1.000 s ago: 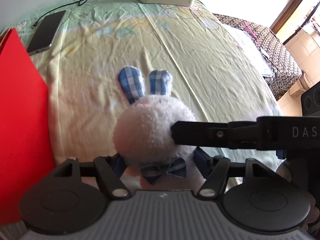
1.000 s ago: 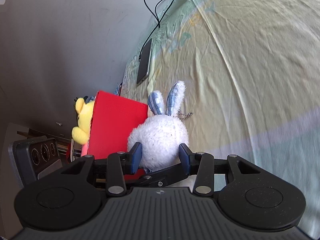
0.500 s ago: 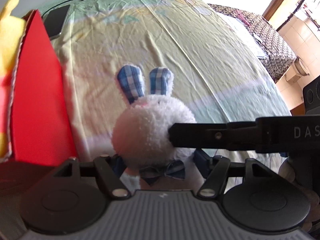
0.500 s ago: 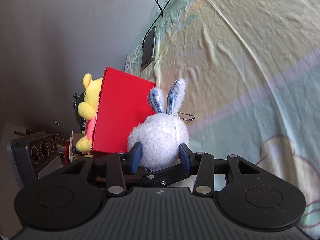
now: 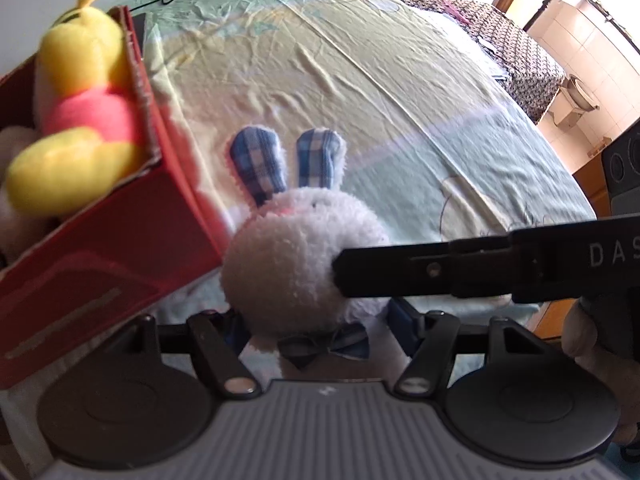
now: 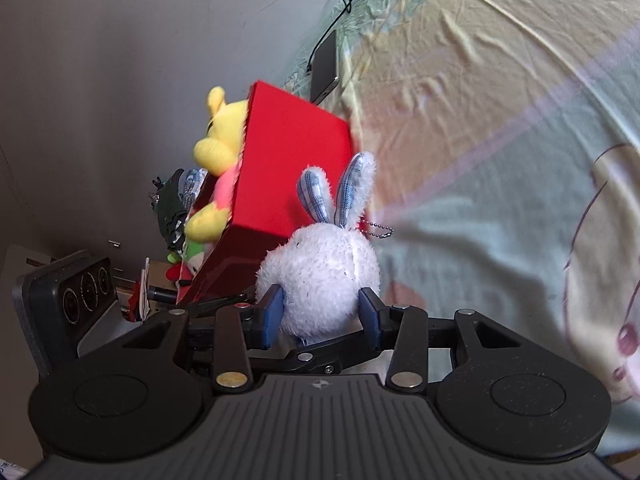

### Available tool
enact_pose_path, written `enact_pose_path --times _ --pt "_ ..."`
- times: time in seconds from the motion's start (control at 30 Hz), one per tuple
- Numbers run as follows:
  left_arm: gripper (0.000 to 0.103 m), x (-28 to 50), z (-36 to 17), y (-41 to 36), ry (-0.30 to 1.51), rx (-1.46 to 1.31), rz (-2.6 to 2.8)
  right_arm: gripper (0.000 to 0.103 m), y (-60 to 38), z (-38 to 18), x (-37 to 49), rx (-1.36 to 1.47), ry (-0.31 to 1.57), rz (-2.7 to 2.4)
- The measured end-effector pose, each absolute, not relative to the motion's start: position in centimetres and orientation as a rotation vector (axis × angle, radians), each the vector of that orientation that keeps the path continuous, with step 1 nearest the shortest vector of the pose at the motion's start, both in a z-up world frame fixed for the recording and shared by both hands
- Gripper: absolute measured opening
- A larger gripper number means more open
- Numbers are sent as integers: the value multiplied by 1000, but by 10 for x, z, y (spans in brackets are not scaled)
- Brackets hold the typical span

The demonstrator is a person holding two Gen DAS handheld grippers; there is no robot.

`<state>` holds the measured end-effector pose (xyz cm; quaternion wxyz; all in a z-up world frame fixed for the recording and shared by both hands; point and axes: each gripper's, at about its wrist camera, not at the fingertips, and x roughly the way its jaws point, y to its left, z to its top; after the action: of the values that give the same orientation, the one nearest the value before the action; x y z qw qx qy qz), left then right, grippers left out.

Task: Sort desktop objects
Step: 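Lift the white bunny with both tools and carry it toward the box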

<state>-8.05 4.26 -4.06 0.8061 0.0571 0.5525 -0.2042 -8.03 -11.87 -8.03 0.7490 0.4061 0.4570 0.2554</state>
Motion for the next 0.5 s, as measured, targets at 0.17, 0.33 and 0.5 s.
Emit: enact_pose_path --times 0.17,0.33,0.5 --pt "67 -96 -29 64 1161 142 -453 44 -97 -69 -94 884 971 576" --pt "67 -110 -18 83 1134 166 -453 44 -76 -62 -104 886 949 599" --pt "67 -122 -8 106 1121 176 -448 44 -51 -53 -107 872 950 638"
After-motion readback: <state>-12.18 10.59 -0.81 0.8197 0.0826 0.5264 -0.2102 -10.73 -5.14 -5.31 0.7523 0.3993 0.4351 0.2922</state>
